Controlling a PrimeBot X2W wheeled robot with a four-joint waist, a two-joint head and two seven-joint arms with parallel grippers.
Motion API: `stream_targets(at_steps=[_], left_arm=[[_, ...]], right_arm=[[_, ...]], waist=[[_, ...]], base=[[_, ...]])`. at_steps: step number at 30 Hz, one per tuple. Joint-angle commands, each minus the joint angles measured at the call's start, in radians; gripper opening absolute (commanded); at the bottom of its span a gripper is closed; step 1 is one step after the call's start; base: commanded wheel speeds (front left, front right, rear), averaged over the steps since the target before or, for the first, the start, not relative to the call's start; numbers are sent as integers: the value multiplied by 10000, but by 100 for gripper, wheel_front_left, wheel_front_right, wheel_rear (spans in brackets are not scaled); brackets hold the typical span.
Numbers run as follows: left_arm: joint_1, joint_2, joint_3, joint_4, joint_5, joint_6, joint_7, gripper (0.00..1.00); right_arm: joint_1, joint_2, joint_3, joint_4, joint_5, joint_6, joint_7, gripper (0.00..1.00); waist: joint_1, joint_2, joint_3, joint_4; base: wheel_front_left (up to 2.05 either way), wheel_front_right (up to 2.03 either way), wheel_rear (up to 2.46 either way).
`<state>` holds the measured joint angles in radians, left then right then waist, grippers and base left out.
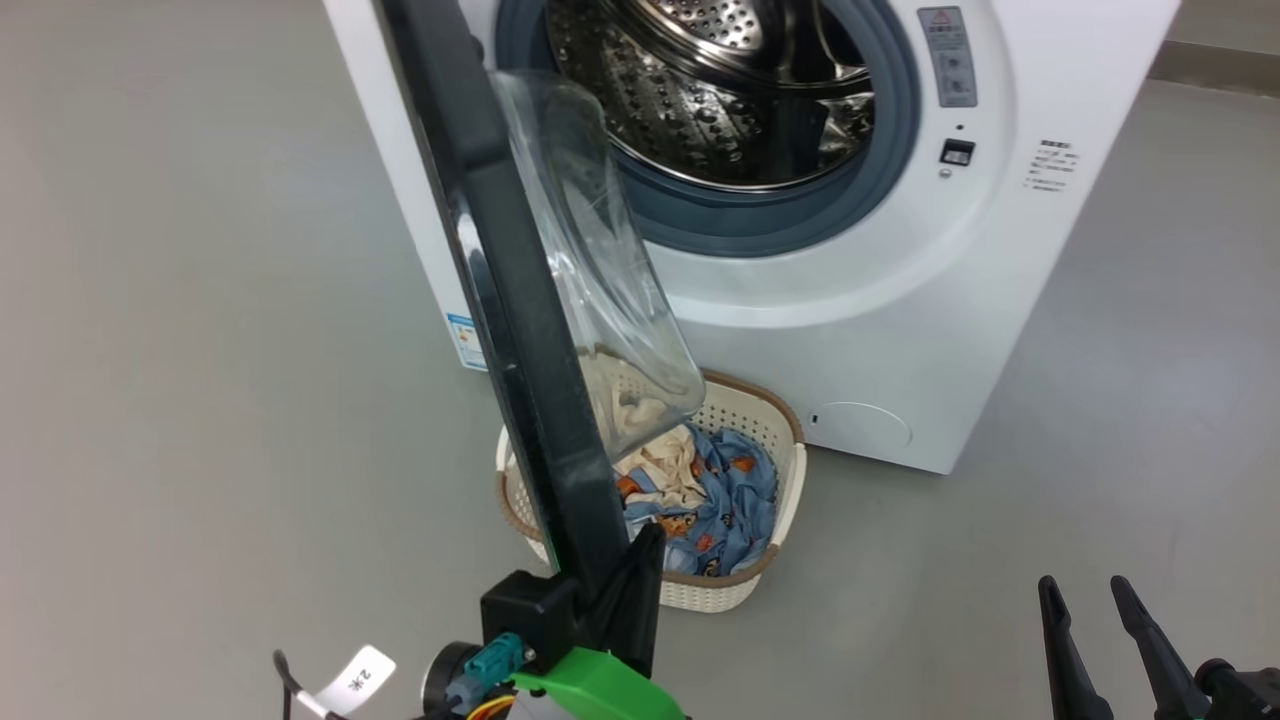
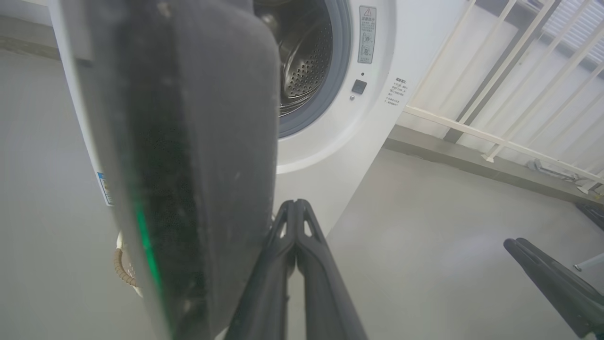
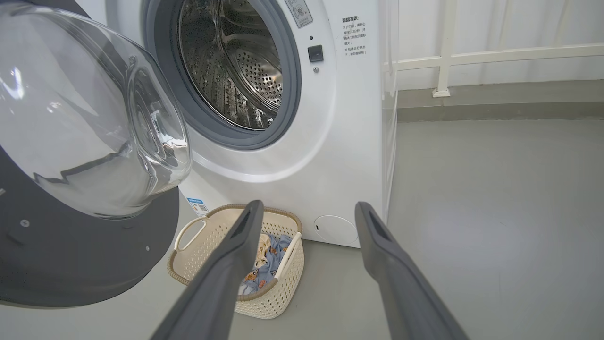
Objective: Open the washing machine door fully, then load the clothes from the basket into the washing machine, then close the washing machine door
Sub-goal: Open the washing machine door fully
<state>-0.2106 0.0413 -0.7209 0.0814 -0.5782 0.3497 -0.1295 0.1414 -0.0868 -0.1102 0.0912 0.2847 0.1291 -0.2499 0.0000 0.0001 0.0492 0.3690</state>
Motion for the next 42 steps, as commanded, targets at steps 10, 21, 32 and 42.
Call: stream_targets(at_steps=[10, 21, 32, 42], left_arm=[[-546, 109, 522, -131, -120, 328, -286, 0], [-481, 160, 806, 15, -225, 527, -562, 0], [-229, 408, 1921, 283, -348, 1020, -1076, 0], [-405, 383, 3501, 935, -531, 1124, -1303, 0]], right_arm=[[-403, -245, 273, -217, 10, 16, -118, 100], [-574, -483, 533, -181, 18, 16, -118, 100], [-1202, -904, 1240, 155, 156, 16, -118, 100], [-1562, -1264, 1783, 429, 291, 16, -118, 100]], waist=[[0, -1, 244, 968], [0, -1, 433, 1750], [0, -1, 702, 1878], [0, -1, 931, 1940]], base=[[0, 0, 0], [0, 0, 0], [0, 0, 0], [0, 0, 0]])
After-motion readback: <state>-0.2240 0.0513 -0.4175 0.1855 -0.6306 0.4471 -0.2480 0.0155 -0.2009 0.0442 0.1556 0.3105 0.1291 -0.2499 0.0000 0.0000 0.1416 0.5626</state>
